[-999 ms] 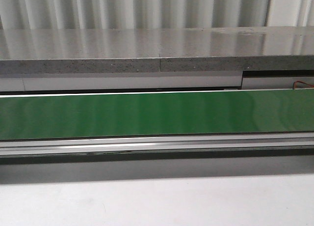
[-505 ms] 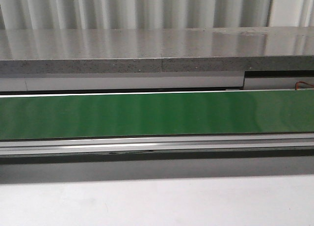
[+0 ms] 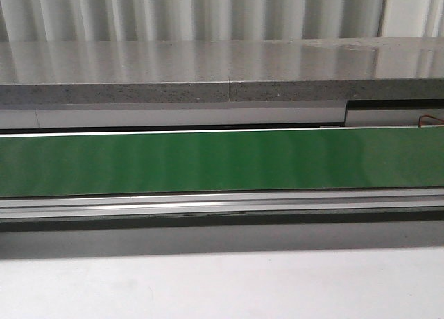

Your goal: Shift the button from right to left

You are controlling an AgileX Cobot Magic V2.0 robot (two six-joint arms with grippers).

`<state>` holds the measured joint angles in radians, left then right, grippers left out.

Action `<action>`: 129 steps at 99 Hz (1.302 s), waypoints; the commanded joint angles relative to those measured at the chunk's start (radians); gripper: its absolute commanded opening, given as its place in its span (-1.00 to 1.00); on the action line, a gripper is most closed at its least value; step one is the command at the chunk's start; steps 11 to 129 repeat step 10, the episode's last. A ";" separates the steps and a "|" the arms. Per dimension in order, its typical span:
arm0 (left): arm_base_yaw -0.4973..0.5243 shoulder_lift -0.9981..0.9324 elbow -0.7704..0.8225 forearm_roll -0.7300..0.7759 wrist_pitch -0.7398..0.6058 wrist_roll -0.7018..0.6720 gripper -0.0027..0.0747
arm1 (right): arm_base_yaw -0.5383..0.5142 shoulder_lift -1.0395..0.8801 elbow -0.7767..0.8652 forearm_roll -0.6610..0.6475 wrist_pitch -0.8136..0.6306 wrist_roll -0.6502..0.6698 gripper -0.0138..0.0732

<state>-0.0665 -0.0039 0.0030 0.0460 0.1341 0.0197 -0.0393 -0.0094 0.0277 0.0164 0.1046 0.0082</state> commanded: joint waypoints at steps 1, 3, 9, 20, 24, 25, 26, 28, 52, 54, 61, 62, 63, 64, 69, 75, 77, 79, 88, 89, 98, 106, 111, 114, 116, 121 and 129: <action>0.002 -0.033 0.039 -0.001 -0.078 -0.009 -0.98 | -0.006 -0.021 -0.021 -0.011 -0.071 0.002 -0.84; 0.002 -0.033 0.039 -0.001 -0.078 -0.009 -0.98 | -0.006 -0.021 -0.021 -0.011 -0.071 0.002 -0.84; 0.002 -0.033 0.039 -0.001 -0.078 -0.009 -0.98 | -0.006 -0.021 -0.021 -0.011 -0.071 0.002 -0.84; 0.002 -0.033 0.039 -0.001 -0.078 -0.009 -0.98 | -0.006 -0.021 -0.021 -0.011 -0.071 0.002 -0.84; 0.002 -0.033 0.039 -0.001 -0.078 -0.009 -0.98 | -0.006 -0.021 -0.021 -0.011 -0.071 0.002 -0.84; 0.002 -0.033 0.039 -0.001 -0.078 -0.009 -0.98 | -0.006 -0.021 -0.021 -0.011 -0.071 0.002 -0.84; 0.002 -0.033 0.039 -0.001 -0.078 -0.009 -0.98 | -0.006 -0.021 -0.021 -0.011 -0.071 0.002 -0.84; 0.002 -0.033 0.039 -0.001 -0.078 -0.009 -0.98 | -0.006 -0.021 -0.021 -0.011 -0.071 0.002 -0.84; 0.002 -0.033 0.039 -0.001 -0.078 -0.009 -0.98 | -0.006 -0.021 -0.021 -0.011 -0.071 0.002 -0.84; 0.002 -0.033 0.039 -0.001 -0.078 -0.009 -0.98 | -0.006 -0.021 -0.021 -0.011 -0.071 0.002 -0.84; 0.002 -0.033 0.039 -0.001 -0.078 -0.009 -0.98 | -0.006 -0.021 -0.021 -0.011 -0.071 0.002 -0.84; 0.002 -0.033 0.039 -0.001 -0.078 -0.009 -0.98 | -0.006 -0.021 -0.021 -0.011 -0.071 0.002 -0.84; 0.002 -0.033 0.039 -0.001 -0.078 -0.009 -0.98 | -0.006 -0.021 -0.021 -0.011 -0.071 0.002 -0.84; 0.002 -0.033 0.039 -0.001 -0.078 -0.009 -0.98 | -0.006 -0.021 -0.021 -0.011 -0.071 0.002 -0.84; 0.002 -0.033 0.039 -0.001 -0.078 -0.009 -0.98 | -0.006 -0.021 -0.021 -0.011 -0.071 0.002 -0.84; 0.002 -0.033 0.039 -0.001 -0.078 -0.009 -0.98 | -0.006 -0.021 -0.021 -0.011 -0.071 0.002 -0.84; 0.002 -0.033 0.039 -0.001 -0.078 -0.009 -0.98 | -0.006 -0.021 -0.021 -0.011 -0.071 0.002 -0.84; 0.002 -0.033 0.039 -0.001 -0.078 -0.009 -0.98 | -0.006 -0.021 -0.021 -0.011 -0.071 0.002 -0.84; 0.002 -0.033 0.039 -0.001 -0.078 -0.009 -0.98 | -0.006 -0.021 -0.021 -0.011 -0.071 0.002 -0.84; 0.002 -0.033 0.039 -0.001 -0.078 -0.009 -0.98 | -0.006 -0.021 -0.021 -0.011 -0.071 0.002 -0.84; 0.002 -0.033 0.039 -0.001 -0.078 -0.009 -0.98 | -0.006 -0.021 -0.021 -0.011 -0.071 0.002 -0.84; 0.002 -0.033 0.039 -0.001 -0.078 -0.009 -0.98 | -0.006 -0.021 -0.021 -0.011 -0.071 0.002 -0.84; 0.002 -0.033 0.039 -0.001 -0.078 -0.009 -0.98 | -0.006 -0.021 -0.021 -0.011 -0.071 0.002 -0.84; 0.002 -0.033 0.039 -0.001 -0.078 -0.009 -0.98 | -0.006 -0.021 -0.021 -0.011 -0.071 0.002 -0.84; 0.002 -0.033 0.039 -0.001 -0.078 -0.009 -0.98 | -0.006 -0.021 -0.021 -0.011 -0.071 0.002 -0.84; 0.002 -0.033 0.039 -0.001 -0.078 -0.009 -0.98 | -0.006 -0.021 -0.021 -0.011 -0.071 0.002 -0.84; 0.002 -0.033 0.039 -0.001 -0.078 -0.009 -0.98 | -0.006 -0.021 -0.021 -0.011 -0.071 0.002 -0.84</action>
